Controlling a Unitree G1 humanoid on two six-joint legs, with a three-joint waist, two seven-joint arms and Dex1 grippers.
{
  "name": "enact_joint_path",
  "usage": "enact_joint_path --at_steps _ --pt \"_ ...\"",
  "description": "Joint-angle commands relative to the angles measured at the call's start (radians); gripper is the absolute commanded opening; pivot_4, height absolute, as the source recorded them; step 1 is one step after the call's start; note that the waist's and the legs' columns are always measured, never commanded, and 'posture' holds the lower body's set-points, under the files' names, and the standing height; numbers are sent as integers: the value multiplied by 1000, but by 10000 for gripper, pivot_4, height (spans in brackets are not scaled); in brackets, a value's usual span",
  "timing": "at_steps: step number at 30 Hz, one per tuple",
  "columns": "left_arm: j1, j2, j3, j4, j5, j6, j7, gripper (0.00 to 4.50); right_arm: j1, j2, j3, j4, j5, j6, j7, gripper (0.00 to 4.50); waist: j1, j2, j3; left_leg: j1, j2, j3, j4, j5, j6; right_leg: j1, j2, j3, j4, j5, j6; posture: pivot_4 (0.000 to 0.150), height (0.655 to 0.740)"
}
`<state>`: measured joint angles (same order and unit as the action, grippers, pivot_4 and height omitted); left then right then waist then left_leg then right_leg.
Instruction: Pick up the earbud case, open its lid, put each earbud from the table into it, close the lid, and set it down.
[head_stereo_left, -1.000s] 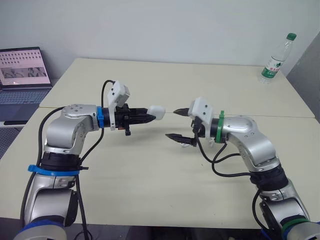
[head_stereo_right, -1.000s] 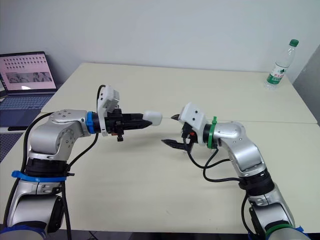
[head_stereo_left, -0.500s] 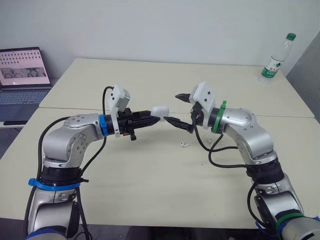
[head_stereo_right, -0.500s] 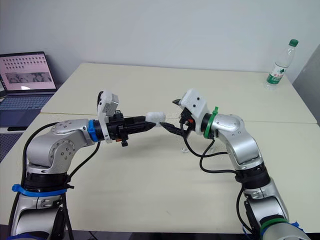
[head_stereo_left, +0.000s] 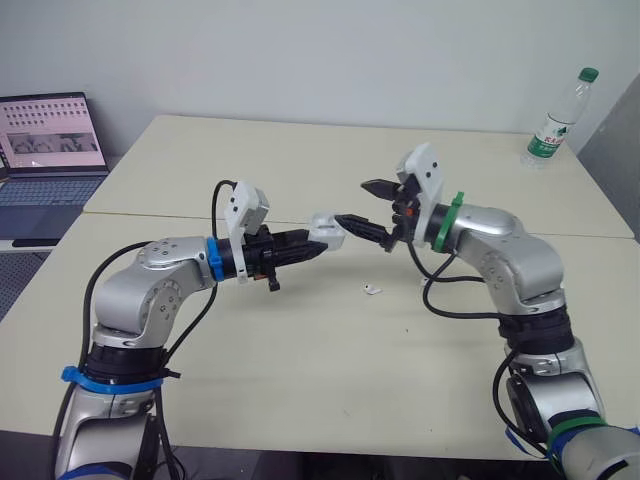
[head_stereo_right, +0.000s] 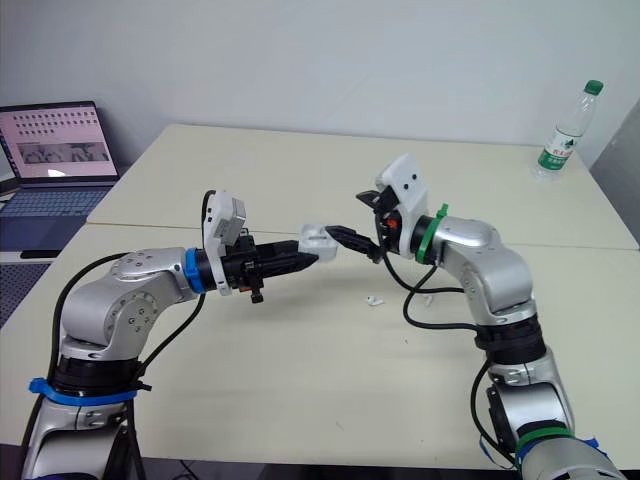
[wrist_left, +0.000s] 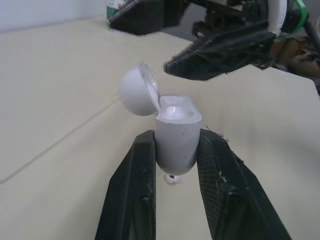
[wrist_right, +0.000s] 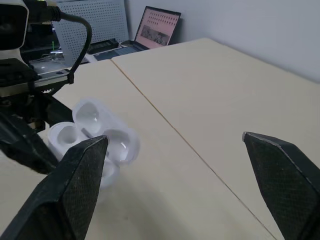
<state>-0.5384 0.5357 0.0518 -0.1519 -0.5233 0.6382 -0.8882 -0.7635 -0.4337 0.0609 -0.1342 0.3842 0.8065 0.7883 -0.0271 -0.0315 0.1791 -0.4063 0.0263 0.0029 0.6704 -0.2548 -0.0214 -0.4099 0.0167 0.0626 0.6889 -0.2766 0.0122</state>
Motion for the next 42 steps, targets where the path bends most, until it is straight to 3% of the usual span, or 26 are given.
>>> enact_joint_path --at_steps 1,4,9,20,27,31,39,42 --pt "7 -61 55 44 88 -171 140 7838 49 -118 -17 -24 19 12 85 44788 1 0 0 0 0 0 0 0 0 0 0 0 -1 0 0 1500 7400" --pt "32 -118 68 41 123 -244 227 7838 157 -192 38 -51 -35 -105 133 44788 -1 0 0 -1 1 0 -1 0 0 1 0 0 -4 0 0 1500 7400" --pt "80 -181 73 -2 131 -273 317 7838 297 -212 129 -52 -116 -308 184 44788 -9 -1 0 -1 1 1 -6 0 0 0 0 1 -7 0 1 1500 7400" --pt "128 -185 41 -89 137 -280 347 7838 151 -103 292 311 -301 -558 250 44788 -5 -1 0 5 1 2 -5 0 0 5 0 2 -7 1 2 1500 7400" --pt "163 -184 39 -118 133 -273 362 7838 121 -74 327 399 -350 -585 281 44788 -4 -1 0 5 1 2 -5 0 0 5 0 2 -7 2 2 1500 7400" --pt "164 -186 48 -117 124 -268 367 7838 104 -43 322 427 -357 -571 278 35754 -6 -1 0 6 1 2 -5 0 0 5 0 2 -6 2 2 1500 7400" --pt "159 -179 50 -107 119 -271 364 7838 85 -41 334 477 -410 -619 281 5041 -5 -1 0 6 1 2 -5 0 0 5 0 2 -6 2 2 1500 7400" --pt "157 -186 47 -104 121 -278 367 7838 77 -47 314 485 -400 -625 287 4073 -5 -1 0 6 1 2 -5 0 0 5 0 2 -6 2 2 1500 7400"
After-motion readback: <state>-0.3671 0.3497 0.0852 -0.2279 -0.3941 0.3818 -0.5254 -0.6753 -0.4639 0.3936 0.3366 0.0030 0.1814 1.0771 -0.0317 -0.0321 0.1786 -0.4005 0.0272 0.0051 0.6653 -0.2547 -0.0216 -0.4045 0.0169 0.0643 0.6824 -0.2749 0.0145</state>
